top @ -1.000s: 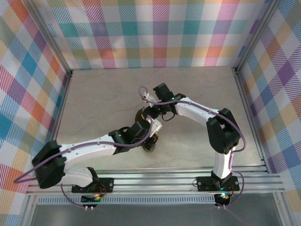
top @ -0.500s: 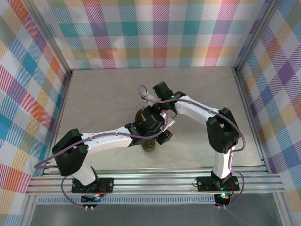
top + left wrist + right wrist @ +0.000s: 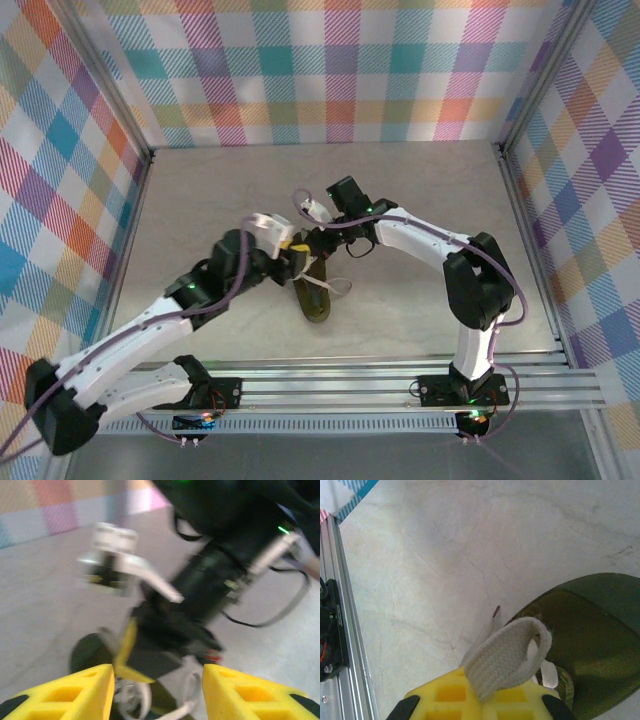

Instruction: Tie the shoes

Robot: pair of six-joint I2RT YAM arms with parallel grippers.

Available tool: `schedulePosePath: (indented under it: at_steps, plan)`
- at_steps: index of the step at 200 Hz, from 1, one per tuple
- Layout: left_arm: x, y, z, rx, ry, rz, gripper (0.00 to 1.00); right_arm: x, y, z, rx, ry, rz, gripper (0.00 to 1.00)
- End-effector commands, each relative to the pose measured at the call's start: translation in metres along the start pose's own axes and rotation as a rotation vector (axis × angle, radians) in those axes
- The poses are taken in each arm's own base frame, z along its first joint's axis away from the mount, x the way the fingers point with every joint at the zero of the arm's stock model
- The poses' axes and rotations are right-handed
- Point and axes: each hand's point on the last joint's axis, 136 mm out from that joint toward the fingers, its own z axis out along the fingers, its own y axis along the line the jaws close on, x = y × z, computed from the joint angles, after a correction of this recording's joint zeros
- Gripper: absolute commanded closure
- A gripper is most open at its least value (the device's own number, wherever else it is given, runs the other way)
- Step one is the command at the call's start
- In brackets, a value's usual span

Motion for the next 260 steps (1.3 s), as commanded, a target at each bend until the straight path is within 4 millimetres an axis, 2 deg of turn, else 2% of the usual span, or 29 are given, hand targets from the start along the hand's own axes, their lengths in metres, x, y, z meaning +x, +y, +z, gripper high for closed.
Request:
schedulePosePath:
  at_steps: [1, 17, 37, 60, 99, 158, 260]
  plan:
    - [0.01, 0.021, -0.015, -0.041, 0.031, -0.093, 0.47, -0.014, 0.024, -0.011, -0.025, -0.062, -0.175, 1.0]
    - [0.009, 0.031, -0.014, -0.03, 0.048, -0.169, 0.48, -0.015, 0.029, -0.01, -0.027, -0.07, -0.222, 1.0]
    - [0.01, 0.031, -0.003, 0.04, 0.068, -0.261, 0.49, -0.017, 0.038, -0.011, -0.059, -0.091, -0.266, 1.0]
    - [0.004, 0.032, 0.007, 0.123, 0.038, -0.349, 0.5, -0.02, 0.049, -0.012, -0.077, -0.118, -0.32, 1.0]
    - [-0.001, 0.04, 0.016, 0.133, 0.037, -0.43, 0.5, -0.022, 0.052, -0.012, -0.076, -0.123, -0.329, 1.0]
    - [0.017, 0.041, 0.039, 0.166, 0.101, -0.537, 0.55, -0.02, 0.054, -0.011, -0.068, -0.132, -0.328, 1.0]
    - [0.027, 0.035, 0.062, 0.248, 0.124, -0.615, 0.56, -0.018, 0.06, -0.015, -0.074, -0.168, -0.334, 1.0]
